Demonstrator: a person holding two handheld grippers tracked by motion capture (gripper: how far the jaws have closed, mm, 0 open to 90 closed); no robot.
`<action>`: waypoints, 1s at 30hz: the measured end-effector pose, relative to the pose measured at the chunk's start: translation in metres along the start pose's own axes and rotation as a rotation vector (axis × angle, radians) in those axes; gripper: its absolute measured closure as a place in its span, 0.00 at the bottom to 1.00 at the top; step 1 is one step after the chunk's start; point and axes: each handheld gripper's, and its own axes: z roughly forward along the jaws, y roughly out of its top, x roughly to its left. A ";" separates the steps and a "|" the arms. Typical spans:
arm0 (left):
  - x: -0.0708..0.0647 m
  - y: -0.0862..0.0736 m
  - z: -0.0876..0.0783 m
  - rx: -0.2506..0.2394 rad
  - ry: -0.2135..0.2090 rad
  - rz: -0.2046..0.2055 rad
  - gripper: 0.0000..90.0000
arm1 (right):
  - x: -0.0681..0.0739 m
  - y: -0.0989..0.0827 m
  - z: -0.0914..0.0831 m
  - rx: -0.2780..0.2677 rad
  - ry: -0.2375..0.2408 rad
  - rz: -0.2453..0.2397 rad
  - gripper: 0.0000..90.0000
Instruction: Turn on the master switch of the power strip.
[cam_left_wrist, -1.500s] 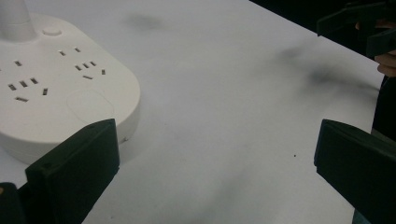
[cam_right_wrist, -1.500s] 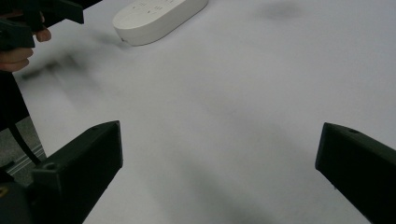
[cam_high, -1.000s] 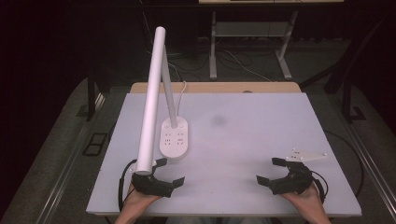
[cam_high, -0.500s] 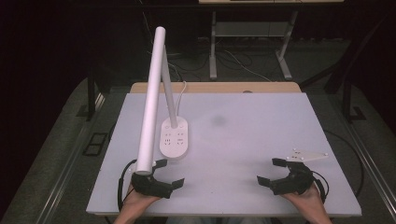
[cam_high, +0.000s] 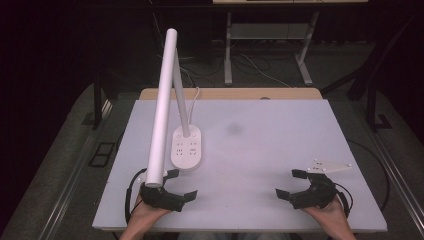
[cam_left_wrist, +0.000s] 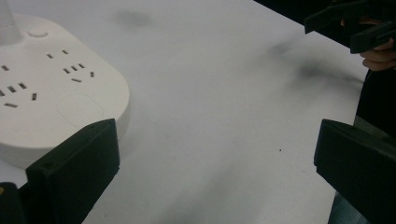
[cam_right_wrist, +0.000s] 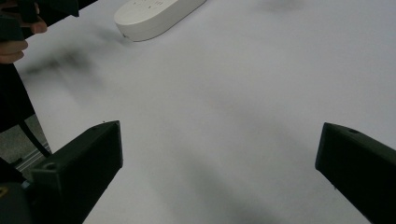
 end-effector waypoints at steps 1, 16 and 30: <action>0.000 0.001 0.000 0.003 0.000 -0.002 0.00 | 0.000 0.000 0.000 0.001 0.000 0.000 0.00; 0.009 0.014 -0.011 0.013 0.013 -0.007 0.00 | -0.001 -0.001 -0.001 -0.002 -0.004 -0.002 0.00; 0.021 0.031 -0.018 0.026 0.037 -0.004 0.00 | -0.002 -0.001 -0.002 0.000 -0.006 -0.002 0.00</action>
